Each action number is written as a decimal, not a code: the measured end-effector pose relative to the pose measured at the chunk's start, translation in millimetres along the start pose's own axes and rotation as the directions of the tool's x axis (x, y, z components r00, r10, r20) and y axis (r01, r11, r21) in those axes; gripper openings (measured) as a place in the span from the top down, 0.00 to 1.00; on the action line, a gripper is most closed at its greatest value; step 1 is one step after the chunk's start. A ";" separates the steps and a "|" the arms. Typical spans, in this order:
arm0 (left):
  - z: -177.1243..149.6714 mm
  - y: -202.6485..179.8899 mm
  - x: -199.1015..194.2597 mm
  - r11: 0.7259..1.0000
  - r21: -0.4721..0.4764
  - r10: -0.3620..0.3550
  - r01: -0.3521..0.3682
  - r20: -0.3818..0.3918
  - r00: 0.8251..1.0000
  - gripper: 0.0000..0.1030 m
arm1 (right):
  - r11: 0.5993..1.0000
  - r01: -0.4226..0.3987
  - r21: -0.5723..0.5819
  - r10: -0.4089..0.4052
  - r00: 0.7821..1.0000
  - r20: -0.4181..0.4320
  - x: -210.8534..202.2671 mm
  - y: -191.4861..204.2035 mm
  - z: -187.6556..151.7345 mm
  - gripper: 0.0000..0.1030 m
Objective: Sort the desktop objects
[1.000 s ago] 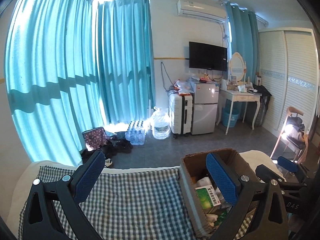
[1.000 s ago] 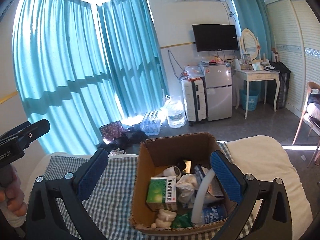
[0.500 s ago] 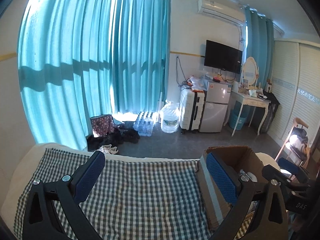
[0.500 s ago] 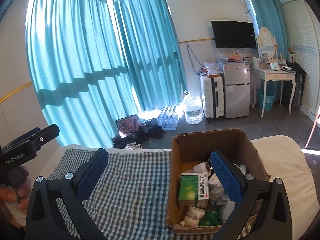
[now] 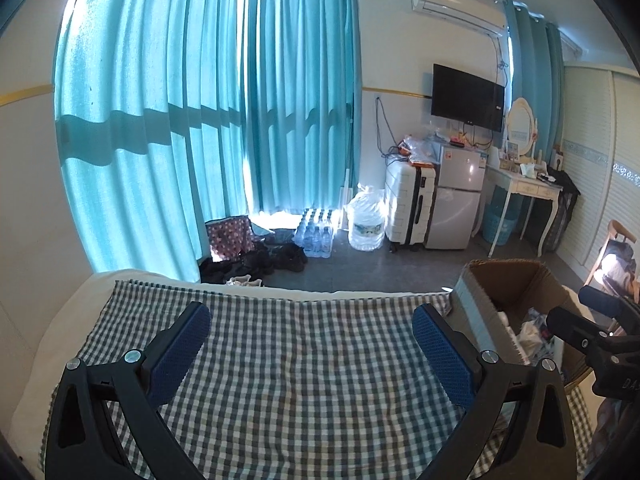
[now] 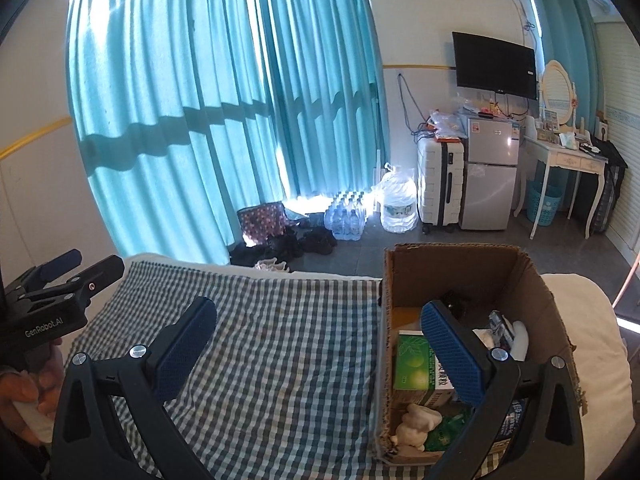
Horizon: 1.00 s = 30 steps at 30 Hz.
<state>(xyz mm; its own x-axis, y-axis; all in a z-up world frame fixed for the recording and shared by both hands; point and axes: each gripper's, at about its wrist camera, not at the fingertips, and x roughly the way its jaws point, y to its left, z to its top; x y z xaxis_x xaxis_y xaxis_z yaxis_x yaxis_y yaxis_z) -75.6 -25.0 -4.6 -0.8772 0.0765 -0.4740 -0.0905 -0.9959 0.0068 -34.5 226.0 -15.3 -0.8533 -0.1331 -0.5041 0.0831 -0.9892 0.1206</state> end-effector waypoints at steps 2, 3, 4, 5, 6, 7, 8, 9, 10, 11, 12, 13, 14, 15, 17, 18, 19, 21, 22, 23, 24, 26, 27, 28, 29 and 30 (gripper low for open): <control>-5.8 5.9 3.5 1.000 -0.003 0.008 -0.008 -0.002 1.000 0.00 | 1.000 -0.007 -0.022 0.007 1.000 -0.010 6.1 9.4 -1.6 0.00; -8.4 9.1 5.8 1.000 -0.006 0.012 -0.012 -0.004 1.000 0.00 | 1.000 -0.007 -0.026 0.007 1.000 -0.012 8.3 12.8 -2.0 0.00; -11.2 12.1 7.7 1.000 -0.009 0.013 -0.014 -0.006 1.000 0.00 | 1.000 -0.008 -0.025 0.007 1.000 -0.015 10.9 16.6 -2.7 0.00; -13.3 15.6 9.8 1.000 -0.013 0.015 -0.015 -0.007 1.000 0.00 | 1.000 -0.010 -0.021 0.010 1.000 -0.017 13.3 19.2 -3.5 0.00; -17.2 19.8 12.7 1.000 -0.020 0.014 -0.014 -0.012 1.000 0.00 | 1.000 -0.014 -0.016 0.014 1.000 -0.021 15.7 21.8 -4.6 0.00; -20.2 23.0 15.2 1.000 -0.025 0.010 -0.010 -0.016 1.000 0.00 | 1.000 -0.018 -0.012 0.018 1.000 -0.024 18.2 24.4 -6.0 0.00; -23.9 26.3 18.0 0.999 -0.032 0.008 -0.009 -0.019 1.000 0.00 | 1.000 -0.020 -0.011 0.020 0.999 -0.028 20.5 27.0 -7.4 0.00; -27.7 28.6 20.5 0.999 -0.036 0.010 -0.011 -0.022 1.000 0.00 | 1.000 -0.019 -0.013 0.018 0.999 -0.032 23.0 29.7 -8.9 0.00; -33.4 31.1 24.0 0.999 -0.035 0.016 -0.017 -0.027 1.000 0.00 | 1.000 -0.015 -0.019 0.014 0.999 -0.034 25.4 33.4 -10.8 0.00; -38.9 33.3 27.5 0.999 -0.034 0.020 -0.022 -0.032 0.999 0.00 | 1.000 -0.009 -0.027 0.008 0.999 -0.035 27.2 36.6 -12.7 0.00; -43.2 35.6 30.2 0.999 -0.038 0.022 -0.023 -0.038 0.999 0.00 | 0.999 -0.001 -0.036 0.000 0.999 -0.036 29.1 39.4 -14.4 0.00; -48.8 38.9 33.3 0.999 -0.048 0.018 -0.021 -0.046 0.999 0.00 | 0.999 0.006 -0.042 -0.008 0.999 -0.035 30.8 41.7 -15.6 0.00; -53.0 42.2 35.1 0.998 -0.056 0.013 -0.016 -0.050 0.999 0.00 | 0.999 0.013 -0.045 -0.014 0.999 -0.033 32.3 43.5 -16.7 0.00; -57.3 45.3 37.3 0.998 -0.065 0.009 -0.012 -0.055 0.998 0.00 | 0.999 0.015 -0.044 -0.017 0.999 -0.032 33.7 45.2 -18.1 0.00; -61.6 49.9 40.5 0.997 -0.078 0.014 -0.019 -0.059 0.998 0.00 | 0.999 0.015 -0.043 -0.016 0.999 -0.033 36.2 48.3 -20.5 0.00; -63.7 52.3 42.0 0.996 -0.087 0.018 -0.023 -0.061 0.998 0.00 | 0.999 0.019 -0.043 -0.021 0.999 -0.030 37.5 49.8 -22.4 0.00; -64.9 54.0 42.8 0.995 -0.092 0.019 -0.024 -0.061 0.998 0.00 | 0.999 0.024 -0.045 -0.026 0.999 -0.029 39.1 51.8 -23.7 0.00; -67.8 55.5 43.6 0.995 -0.096 0.015 -0.021 -0.059 0.998 0.00 | 0.998 0.028 -0.052 -0.030 0.999 -0.033 43.1 55.9 -27.2 0.00; -68.4 57.5 45.1 0.995 -0.095 0.013 -0.019 -0.059 0.998 0.00 | 0.998 0.030 -0.057 -0.032 0.999 -0.037 45.3 57.7 -28.2 0.00; -70.2 57.8 45.6 0.996 -0.093 0.012 -0.017 -0.059 0.998 0.00 | 0.998 0.032 -0.062 -0.035 0.999 -0.042 47.2 58.9 -29.7 0.00; -71.1 57.5 46.0 0.996 -0.090 0.012 -0.017 -0.056 0.998 0.00 | 0.997 0.035 -0.067 -0.038 0.998 -0.046 49.2 60.2 -31.1 0.00; -73.6 57.3 47.3 0.996 -0.083 0.016 -0.021 -0.055 0.998 0.00 | 0.997 0.038 -0.070 -0.042 0.998 -0.052 52.4 61.7 -33.1 0.00; -76.1 57.2 48.3 0.997 -0.079 0.017 -0.021 -0.060 0.998 0.00 | 0.997 0.040 -0.069 -0.043 0.998 -0.054 53.6 62.3 -33.6 0.00; -77.8 58.2 49.7 0.997 -0.077 0.016 -0.021 -0.063 0.998 0.00 | 0.997 0.040 -0.066 -0.044 0.998 -0.055 54.5 62.5 -34.5 0.00; -78.1 58.6 51.0 0.997 -0.078 0.015 -0.020 -0.066 0.998 0.00 | 0.997 0.041 -0.064 -0.044 0.997 -0.057 55.3 62.6 -35.5 0.00; -79.7 58.8 51.8 0.997 -0.080 0.015 -0.021 -0.070 0.997 0.00 | 0.997 0.041 -0.063 -0.045 0.997 -0.060 56.3 62.6 -36.6 0.00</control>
<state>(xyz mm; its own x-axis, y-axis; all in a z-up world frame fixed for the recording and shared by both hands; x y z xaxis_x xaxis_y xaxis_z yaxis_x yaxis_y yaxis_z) -88.7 -83.4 -98.9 -0.8432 0.0578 -0.5345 -0.0344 -0.9980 -0.0536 -58.6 154.3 -67.5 -0.8235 -0.0921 -0.5598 0.0803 -0.9957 0.0458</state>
